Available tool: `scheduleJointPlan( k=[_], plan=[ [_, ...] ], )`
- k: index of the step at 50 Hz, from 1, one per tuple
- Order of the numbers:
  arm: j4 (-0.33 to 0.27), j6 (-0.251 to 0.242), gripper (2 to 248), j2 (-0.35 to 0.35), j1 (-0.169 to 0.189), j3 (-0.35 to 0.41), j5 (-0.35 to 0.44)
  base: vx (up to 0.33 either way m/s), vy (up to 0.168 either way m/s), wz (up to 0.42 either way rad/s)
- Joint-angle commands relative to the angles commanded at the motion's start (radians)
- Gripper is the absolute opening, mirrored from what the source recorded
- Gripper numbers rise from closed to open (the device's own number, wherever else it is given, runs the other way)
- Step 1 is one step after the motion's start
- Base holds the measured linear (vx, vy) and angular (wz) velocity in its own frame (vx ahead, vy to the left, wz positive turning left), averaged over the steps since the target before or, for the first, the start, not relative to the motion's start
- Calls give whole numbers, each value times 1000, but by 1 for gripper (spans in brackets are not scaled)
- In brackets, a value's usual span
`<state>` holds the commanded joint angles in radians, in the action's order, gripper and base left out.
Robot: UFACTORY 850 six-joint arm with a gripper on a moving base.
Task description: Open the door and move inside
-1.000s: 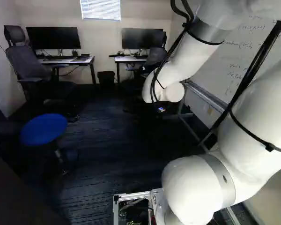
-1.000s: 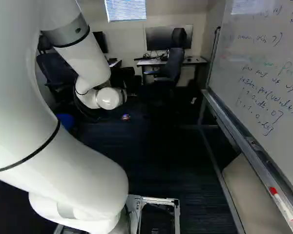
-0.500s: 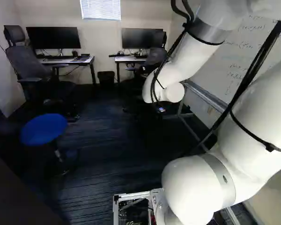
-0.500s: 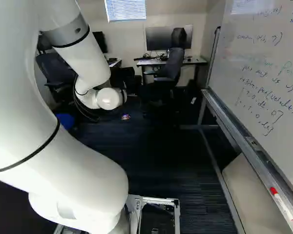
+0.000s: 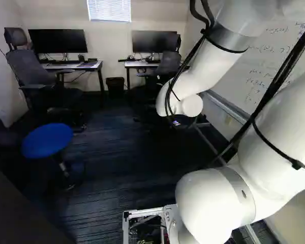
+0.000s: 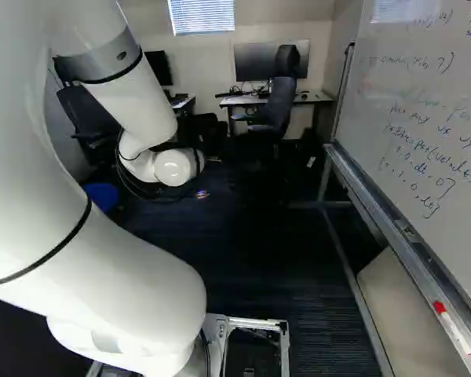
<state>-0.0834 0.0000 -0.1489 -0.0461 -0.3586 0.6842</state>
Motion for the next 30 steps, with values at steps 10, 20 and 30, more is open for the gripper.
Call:
scheduleJointPlan(
  k=[10, 20, 30],
  plan=[
    [15, 0, 247, -23, 8, 48, 33, 0, 0, 0],
    [33, 0, 247, -52, 18, 107, 75, 0, 0, 0],
    [50, 0, 247, -78, 28, 162, 113, 0, 0, 0]
  ],
)
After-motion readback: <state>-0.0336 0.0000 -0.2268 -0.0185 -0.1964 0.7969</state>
